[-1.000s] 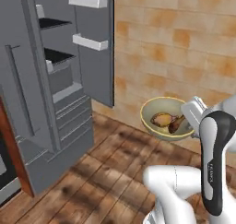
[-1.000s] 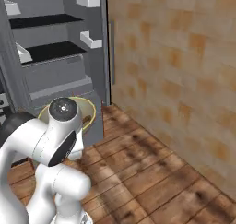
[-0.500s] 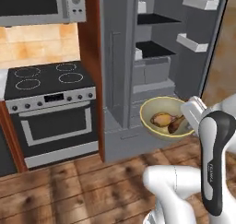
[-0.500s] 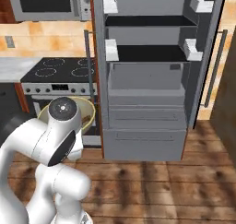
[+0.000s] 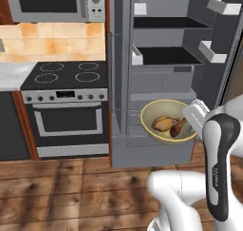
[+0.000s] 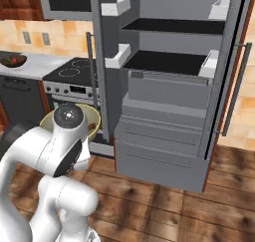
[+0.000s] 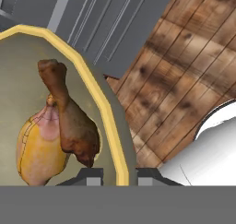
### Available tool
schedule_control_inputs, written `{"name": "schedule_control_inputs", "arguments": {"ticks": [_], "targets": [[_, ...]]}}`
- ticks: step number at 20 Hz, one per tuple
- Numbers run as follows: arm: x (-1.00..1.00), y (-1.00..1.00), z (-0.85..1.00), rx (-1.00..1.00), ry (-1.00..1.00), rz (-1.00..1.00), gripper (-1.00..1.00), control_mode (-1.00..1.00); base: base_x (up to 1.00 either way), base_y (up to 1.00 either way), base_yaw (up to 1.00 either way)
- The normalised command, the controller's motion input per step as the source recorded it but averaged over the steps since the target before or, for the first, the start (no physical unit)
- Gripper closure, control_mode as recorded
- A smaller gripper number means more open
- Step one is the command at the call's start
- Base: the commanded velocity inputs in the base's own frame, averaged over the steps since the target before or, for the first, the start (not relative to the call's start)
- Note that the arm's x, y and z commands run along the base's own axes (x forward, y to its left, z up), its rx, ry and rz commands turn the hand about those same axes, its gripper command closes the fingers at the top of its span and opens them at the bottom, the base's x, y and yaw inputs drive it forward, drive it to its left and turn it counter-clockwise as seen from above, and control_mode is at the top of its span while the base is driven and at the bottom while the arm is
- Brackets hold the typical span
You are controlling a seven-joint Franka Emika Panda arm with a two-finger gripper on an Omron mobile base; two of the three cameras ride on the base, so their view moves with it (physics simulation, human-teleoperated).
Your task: Place the bowl with the bell pepper and squash on the second highest shelf of the fridge. Place the bowl with the chicken drumsticks on the top shelf of the fridge.
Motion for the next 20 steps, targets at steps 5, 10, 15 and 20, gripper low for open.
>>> {"name": "schedule_control_inputs", "arguments": {"ticks": [5,10,15,20], "targets": [[0.0,0.0,0.0,0.0,0.0,0.0,1.0,1.0,0.55,-0.83,0.12],[0.0,0.0,0.0,0.0,0.0,0.0,1.0,1.0,0.94,-0.12,0.06],[0.0,0.0,0.0,0.0,0.0,0.0,1.0,1.0,0.59,-0.46,0.04],[0.0,0.0,0.0,0.0,0.0,0.0,1.0,1.0,0.59,-0.27,-0.02]]}}
